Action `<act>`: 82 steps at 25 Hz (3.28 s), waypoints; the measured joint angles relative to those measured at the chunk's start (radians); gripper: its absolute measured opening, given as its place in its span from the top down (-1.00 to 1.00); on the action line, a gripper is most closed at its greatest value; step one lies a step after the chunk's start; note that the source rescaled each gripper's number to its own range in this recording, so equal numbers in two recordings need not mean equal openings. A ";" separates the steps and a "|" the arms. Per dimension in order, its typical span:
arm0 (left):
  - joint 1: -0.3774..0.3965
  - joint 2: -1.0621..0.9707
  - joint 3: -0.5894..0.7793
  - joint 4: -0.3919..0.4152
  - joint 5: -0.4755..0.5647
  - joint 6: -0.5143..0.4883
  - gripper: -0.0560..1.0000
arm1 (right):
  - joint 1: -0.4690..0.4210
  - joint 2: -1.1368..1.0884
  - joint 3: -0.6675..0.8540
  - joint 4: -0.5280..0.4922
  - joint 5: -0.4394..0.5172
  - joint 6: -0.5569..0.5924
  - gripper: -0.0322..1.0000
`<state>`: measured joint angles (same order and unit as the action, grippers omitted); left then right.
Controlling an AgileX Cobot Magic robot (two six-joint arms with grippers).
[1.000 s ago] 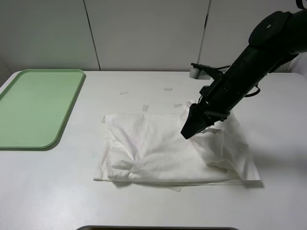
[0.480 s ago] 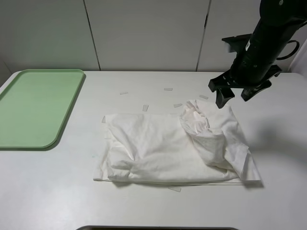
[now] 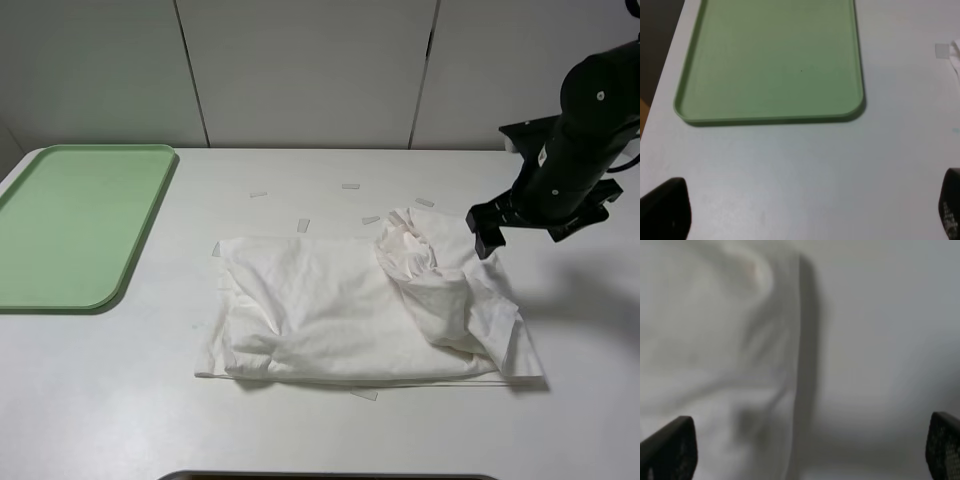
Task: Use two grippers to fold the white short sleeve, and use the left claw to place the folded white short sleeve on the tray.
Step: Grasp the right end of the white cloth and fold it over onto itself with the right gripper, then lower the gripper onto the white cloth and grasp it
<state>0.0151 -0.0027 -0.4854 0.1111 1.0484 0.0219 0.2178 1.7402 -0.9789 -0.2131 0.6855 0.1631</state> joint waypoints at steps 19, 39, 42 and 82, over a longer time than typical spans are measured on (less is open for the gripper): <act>0.000 0.000 0.000 0.000 0.000 0.000 -1.00 | 0.060 -0.009 0.092 0.369 -0.030 0.007 -1.00; 0.000 0.000 0.000 0.000 0.000 0.000 -1.00 | 0.236 -0.009 0.092 0.649 -0.035 -0.110 -1.00; 0.000 0.000 0.000 0.000 0.000 0.000 -1.00 | 0.258 -0.009 0.092 0.677 -0.035 -0.114 -1.00; 0.000 0.000 0.000 0.000 -0.001 0.000 -1.00 | 0.367 -0.630 0.097 0.299 0.057 -0.319 -1.00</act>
<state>0.0151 -0.0027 -0.4854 0.1111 1.0473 0.0222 0.5847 1.1099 -0.8817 0.0861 0.7427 -0.1554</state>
